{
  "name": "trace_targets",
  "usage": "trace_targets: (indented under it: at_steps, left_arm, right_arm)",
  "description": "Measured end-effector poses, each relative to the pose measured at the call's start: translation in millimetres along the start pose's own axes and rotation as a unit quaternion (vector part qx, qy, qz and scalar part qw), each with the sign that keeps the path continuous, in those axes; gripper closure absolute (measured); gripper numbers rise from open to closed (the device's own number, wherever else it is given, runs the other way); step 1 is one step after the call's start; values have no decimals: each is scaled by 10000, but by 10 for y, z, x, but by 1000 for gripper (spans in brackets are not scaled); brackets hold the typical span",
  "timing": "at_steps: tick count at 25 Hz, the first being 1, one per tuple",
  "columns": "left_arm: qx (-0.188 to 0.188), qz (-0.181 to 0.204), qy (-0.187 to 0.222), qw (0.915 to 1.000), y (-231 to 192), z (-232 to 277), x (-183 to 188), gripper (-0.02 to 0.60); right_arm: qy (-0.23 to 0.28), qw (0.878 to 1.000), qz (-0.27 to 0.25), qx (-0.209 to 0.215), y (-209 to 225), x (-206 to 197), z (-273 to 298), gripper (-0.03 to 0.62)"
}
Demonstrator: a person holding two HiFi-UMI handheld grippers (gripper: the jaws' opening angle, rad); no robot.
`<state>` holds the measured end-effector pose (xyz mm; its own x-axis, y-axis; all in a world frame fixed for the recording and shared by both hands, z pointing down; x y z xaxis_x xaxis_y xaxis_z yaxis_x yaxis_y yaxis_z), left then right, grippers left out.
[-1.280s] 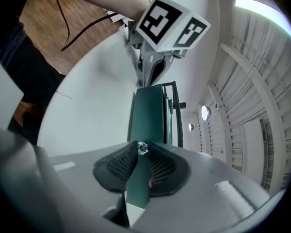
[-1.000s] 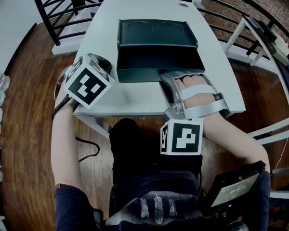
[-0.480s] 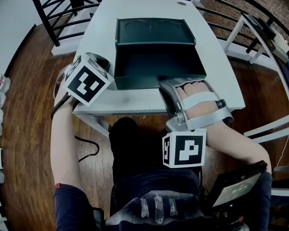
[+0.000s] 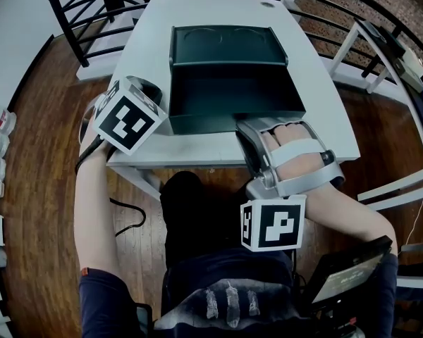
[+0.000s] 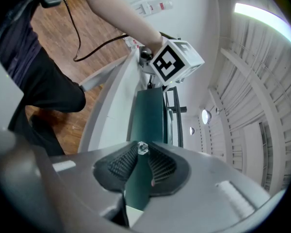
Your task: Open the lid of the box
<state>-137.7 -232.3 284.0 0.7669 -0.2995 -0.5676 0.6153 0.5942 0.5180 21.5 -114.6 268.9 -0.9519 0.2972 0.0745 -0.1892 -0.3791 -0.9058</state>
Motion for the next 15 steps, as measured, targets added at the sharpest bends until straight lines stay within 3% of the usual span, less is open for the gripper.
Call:
trace_targets:
  at_steps: [12,15]
  left_arm:
    - [-102,33,-27,9999,142,59,-24,566]
    - [-140,39,-55,9999,169,39,-37,566]
  right_arm:
    - [59,9992,69,-393,47,-84,-251,523]
    - [-144,9981,165,-584,203,-291,-296,571]
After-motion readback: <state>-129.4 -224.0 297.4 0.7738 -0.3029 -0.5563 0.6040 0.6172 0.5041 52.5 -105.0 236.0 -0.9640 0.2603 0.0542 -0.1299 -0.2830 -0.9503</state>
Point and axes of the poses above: the fingertips, and each gripper's own axes: z forward along the fingers, y to its right, x out of its top, the point moved 3 cm from there along -z, backward along the fingers, and after that the axes turned 3 degrees about x, right-handed, at the moved point
